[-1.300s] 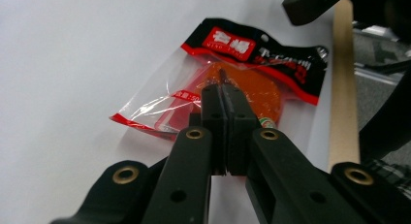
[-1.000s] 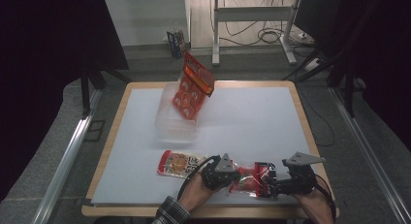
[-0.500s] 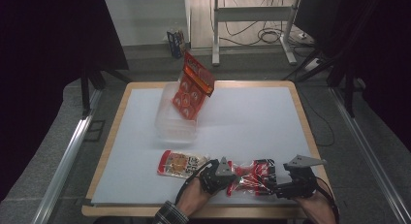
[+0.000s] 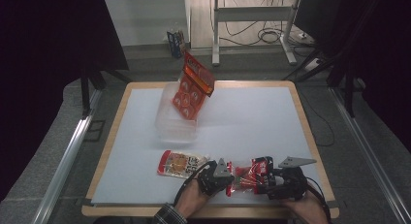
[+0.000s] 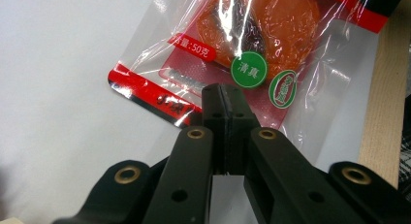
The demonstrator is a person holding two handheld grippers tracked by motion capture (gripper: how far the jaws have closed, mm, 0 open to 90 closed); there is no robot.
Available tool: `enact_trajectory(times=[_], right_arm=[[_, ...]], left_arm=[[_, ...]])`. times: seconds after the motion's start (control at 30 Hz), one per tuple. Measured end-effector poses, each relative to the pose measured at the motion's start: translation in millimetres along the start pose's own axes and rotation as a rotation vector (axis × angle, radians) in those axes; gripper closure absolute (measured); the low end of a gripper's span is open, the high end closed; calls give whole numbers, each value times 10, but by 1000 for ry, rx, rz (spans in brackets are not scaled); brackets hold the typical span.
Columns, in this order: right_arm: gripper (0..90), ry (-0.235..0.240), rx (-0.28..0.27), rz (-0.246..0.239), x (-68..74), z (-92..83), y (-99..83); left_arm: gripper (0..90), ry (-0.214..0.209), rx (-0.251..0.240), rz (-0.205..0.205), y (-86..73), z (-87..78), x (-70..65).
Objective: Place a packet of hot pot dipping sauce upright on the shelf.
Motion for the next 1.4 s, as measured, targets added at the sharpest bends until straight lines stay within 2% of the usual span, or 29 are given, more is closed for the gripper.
enact_trajectory(times=[0.13, 0.27, 0.37, 0.43, 0.47, 0.53, 0.67, 0.83, 0.97, 1.07, 1.2, 1.3, 1.4], right_arm=[[208, 63, 12, 26, 63, 72, 12], [308, 85, 32, 22, 114, 146, 33], [373, 112, 11, 35, 148, 179, 79], [399, 134, 10, 45, 161, 214, 114], [410, 135, 17, 50, 173, 239, 128], [433, 127, 21, 43, 194, 280, 155], [479, 119, 8, 66, 201, 294, 226], [574, 157, 30, 108, 163, 309, 259], [650, 198, 19, 149, 139, 284, 280], [685, 215, -10, 135, 149, 217, 316], [690, 157, -36, 63, 193, 122, 375], [691, 148, -45, 47, 184, 79, 415], [691, 131, -50, 31, 173, 58, 458]], left_arm=[[900, -4, -3, -8, -4, 0, 4], [900, -8, -1, -11, -5, -3, 8], [900, -8, -2, -5, -3, -2, 12], [900, -11, -4, -14, -7, -3, 12], [900, -13, 3, -7, -12, -9, 22], [900, -14, -14, -29, -13, 0, 13], [900, -21, -18, -39, -21, -2, 22], [900, -19, -11, -44, -23, -19, 31], [816, 2, -27, -44, -8, -78, 45], [717, 1, -39, -41, 27, -156, 67], [598, 4, -55, -36, 48, -219, 46], [499, 17, -50, -15, 23, -271, 35], [404, 29, -59, -12, -23, -318, 25]])
Point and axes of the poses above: each handheld gripper's, and its own axes: z roughly forward along the jaws, y roughly out of its top, x roughly to its left, the point moved 2 cm from there along z, roughly forward along the jaws, and after that the axes turned 5 degrees about z, right-handed, at the moved point
